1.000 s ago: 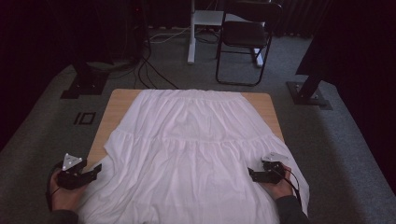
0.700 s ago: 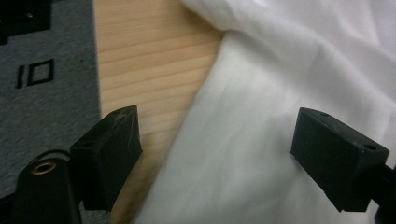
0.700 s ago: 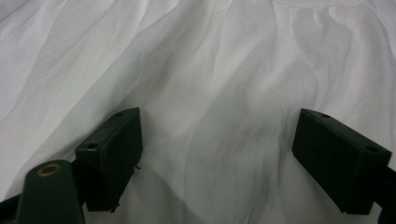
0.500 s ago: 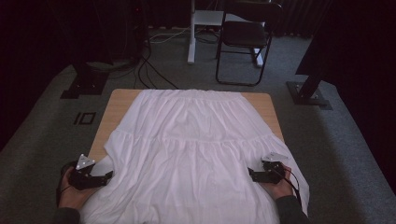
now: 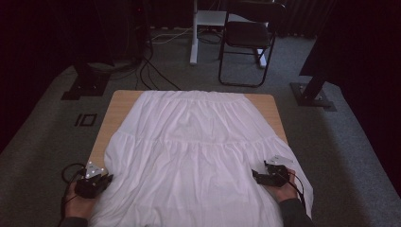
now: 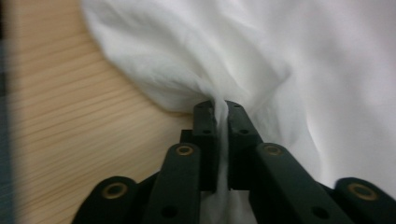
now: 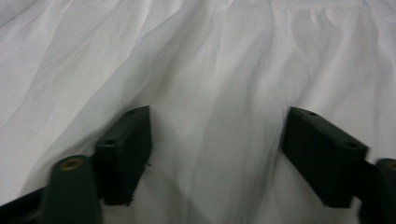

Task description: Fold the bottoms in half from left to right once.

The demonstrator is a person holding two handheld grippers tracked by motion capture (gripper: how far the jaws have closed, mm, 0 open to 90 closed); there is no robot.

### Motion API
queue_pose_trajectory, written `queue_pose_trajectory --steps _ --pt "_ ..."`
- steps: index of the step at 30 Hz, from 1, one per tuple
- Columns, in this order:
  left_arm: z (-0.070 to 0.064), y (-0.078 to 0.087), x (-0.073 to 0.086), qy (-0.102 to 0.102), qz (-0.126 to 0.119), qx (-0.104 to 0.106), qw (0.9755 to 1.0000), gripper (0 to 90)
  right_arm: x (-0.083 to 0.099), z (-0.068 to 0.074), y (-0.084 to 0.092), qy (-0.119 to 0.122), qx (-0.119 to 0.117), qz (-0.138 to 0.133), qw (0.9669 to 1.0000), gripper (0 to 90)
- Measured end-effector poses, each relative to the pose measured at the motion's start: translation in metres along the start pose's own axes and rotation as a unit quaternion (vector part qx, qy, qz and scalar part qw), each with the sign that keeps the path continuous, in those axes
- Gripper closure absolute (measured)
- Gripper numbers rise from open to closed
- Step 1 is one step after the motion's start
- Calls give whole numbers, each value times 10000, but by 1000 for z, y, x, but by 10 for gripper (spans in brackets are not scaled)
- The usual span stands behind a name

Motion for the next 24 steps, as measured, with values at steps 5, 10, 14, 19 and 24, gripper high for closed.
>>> queue_pose_trajectory --steps 5,10,14,19,24 --pt "26 13 16 297 211 -730 9967 871 -1 0 13 137 347 -85 9993 479" --pt "48 26 30 557 255 -1239 9904 874 -8 -14 41 -126 479 -371 9981 429" --pt "65 28 35 520 516 -1665 9833 875 -6 -25 50 -262 544 -386 9974 427" --pt "93 32 45 838 742 -2112 9710 876 -3 -33 59 -358 534 -445 9969 413" --pt "115 38 52 1230 996 -2485 9556 877 1 -41 64 -419 528 -400 9969 399"
Point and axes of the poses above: each handheld gripper's, and its own axes: y roughly backward along the jaws, x roughly out of its underside, z roughly to its left, the point moved 1 cm from there along -y, roughly forward along the jaws, and after that the axes turned 15 degrees about -y, right-handed, at the moved point
